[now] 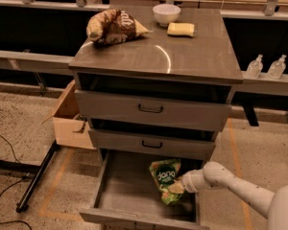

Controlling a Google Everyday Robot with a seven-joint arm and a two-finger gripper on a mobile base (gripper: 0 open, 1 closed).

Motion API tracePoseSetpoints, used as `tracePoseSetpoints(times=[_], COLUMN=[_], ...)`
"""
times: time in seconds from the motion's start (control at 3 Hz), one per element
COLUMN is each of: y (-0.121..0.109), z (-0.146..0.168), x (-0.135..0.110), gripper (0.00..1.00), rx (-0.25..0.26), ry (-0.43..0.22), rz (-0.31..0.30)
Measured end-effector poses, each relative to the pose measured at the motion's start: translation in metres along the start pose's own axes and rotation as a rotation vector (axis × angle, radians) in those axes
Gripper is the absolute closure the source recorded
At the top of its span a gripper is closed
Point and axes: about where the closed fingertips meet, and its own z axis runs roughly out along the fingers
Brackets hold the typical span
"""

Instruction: Pick green rice chip bag from bottom drawer and place on counter

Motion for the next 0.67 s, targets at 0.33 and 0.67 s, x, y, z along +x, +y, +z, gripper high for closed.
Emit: tracePoseSetpoints(times=[0.33, 0.67], y=[0.025, 0.043], z=[-0.046, -0.107], x=[-0.01, -0.03], gripper=[1.0, 1.0], rx=[-0.11, -0.202], ry=[-0.037, -0.129], rz=[-0.108, -0.213])
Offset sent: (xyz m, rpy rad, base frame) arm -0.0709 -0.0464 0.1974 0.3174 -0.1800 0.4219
